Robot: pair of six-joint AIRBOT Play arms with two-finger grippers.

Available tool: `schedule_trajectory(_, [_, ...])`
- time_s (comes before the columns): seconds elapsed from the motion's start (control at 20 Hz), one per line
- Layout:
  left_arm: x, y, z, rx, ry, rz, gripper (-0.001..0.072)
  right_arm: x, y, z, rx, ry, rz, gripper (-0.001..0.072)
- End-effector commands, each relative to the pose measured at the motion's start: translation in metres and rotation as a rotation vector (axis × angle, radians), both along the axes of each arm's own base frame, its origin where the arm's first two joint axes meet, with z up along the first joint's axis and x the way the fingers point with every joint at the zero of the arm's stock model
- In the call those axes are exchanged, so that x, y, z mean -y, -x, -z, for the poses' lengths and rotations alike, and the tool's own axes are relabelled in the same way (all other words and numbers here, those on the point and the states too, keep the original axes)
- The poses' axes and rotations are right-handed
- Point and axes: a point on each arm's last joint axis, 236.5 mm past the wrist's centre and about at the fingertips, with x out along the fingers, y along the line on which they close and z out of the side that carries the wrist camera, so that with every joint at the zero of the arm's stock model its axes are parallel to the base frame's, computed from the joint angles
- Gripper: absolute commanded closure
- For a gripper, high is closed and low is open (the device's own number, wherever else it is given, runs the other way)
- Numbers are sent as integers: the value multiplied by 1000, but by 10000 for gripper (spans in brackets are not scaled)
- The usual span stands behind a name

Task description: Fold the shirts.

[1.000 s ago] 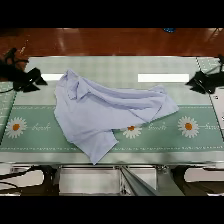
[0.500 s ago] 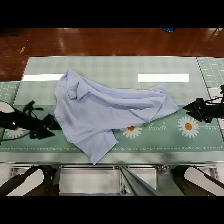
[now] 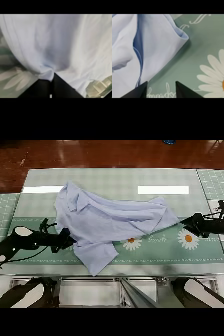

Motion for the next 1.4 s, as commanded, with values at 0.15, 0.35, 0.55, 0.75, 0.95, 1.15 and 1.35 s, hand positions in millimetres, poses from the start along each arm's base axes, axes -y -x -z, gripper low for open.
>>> schedule_trajectory(0.15, [30,-33,-28,159,69,34,684,30,9,41,-133,80,83,304])
schedule_trajectory(0.35, [32,-35,-33,169,78,55,683,25,-26,52,-93,-34,87,304])
schedule_trajectory(0.55, [33,-34,-33,171,79,62,683,10,-62,58,-87,-45,4,304])
schedule_trajectory(0.75, [32,-35,-33,174,76,59,683,-20,-87,69,-113,-54,-71,378])
schedule_trajectory(0.95, [24,-58,-51,249,67,48,683,-47,-98,50,-66,-49,-206,691])
schedule_trajectory(1.15, [-6,-131,-169,545,65,18,683,-37,-142,-73,191,58,-279,691])
schedule_trajectory(1.35, [-44,-167,-370,1010,-45,7,683,-31,-159,-266,592,256,-240,691])
